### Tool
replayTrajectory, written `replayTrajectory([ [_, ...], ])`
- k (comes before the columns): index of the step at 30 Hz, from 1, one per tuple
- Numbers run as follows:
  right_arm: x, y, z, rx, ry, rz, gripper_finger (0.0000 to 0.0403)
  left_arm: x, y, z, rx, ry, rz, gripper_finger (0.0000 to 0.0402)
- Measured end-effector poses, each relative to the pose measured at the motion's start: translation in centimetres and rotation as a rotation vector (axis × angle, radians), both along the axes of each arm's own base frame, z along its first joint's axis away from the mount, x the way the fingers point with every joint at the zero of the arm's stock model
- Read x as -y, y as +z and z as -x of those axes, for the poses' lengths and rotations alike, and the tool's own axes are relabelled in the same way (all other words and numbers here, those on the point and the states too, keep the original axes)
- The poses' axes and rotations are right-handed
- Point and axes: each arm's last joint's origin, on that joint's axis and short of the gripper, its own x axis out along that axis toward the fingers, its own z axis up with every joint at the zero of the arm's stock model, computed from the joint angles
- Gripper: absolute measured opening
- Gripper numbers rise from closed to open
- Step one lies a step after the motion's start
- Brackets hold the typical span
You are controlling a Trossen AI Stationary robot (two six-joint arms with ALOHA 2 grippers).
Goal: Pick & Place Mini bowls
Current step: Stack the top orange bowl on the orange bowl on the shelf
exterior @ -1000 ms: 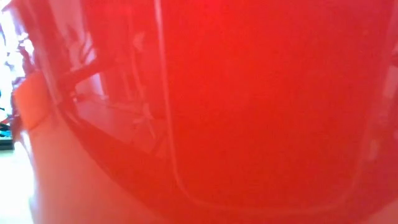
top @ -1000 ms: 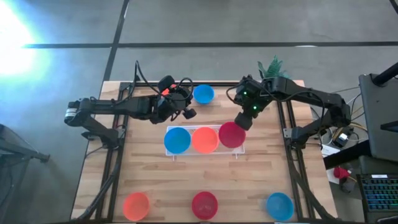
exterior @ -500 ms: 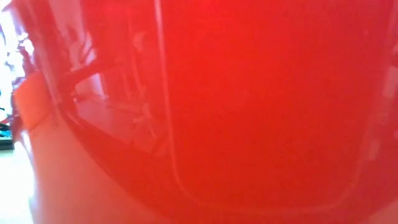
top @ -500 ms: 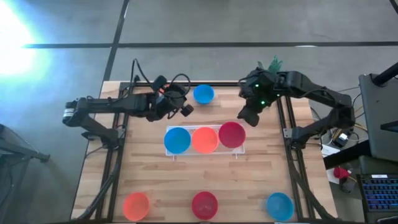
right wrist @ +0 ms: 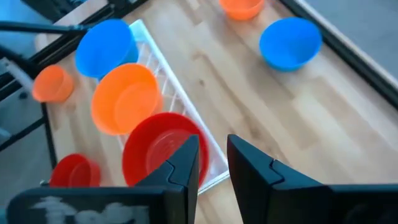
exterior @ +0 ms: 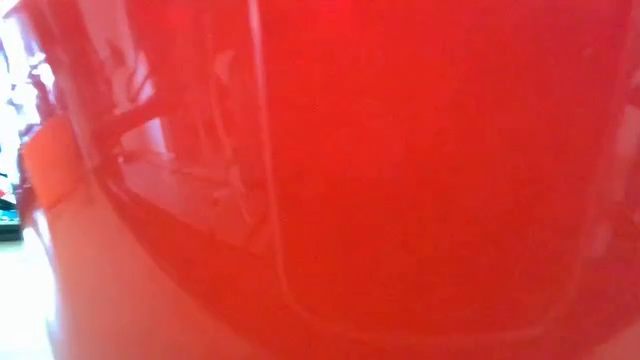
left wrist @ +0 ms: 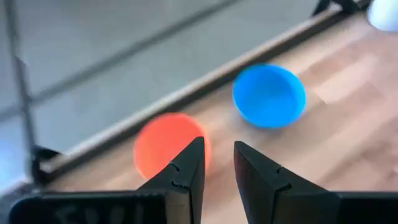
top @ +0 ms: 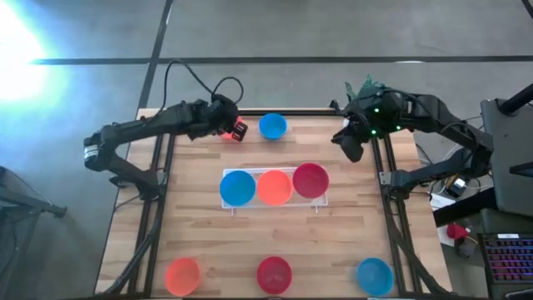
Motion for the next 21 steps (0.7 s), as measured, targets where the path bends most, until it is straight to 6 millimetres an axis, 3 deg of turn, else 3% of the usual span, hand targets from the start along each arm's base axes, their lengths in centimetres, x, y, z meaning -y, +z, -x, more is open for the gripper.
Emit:
replayTrajectory([
  [7,0.0,0.5,1.1,0.018,-0.055,0.062,0.0079,-2.8,-1.8,0.5,-0.012,0.045,0.112,0.0090],
  [13,0.0,0.6,1.3,0.019,-0.067,0.078,0.0079,-3.7,-4.3,1.0,-0.030,0.056,0.179,0.0090],
  [21,0.0,0.6,1.2,0.021,-0.069,0.076,0.0079,-5.3,-7.2,0.6,0.141,0.018,0.244,0.0090],
])
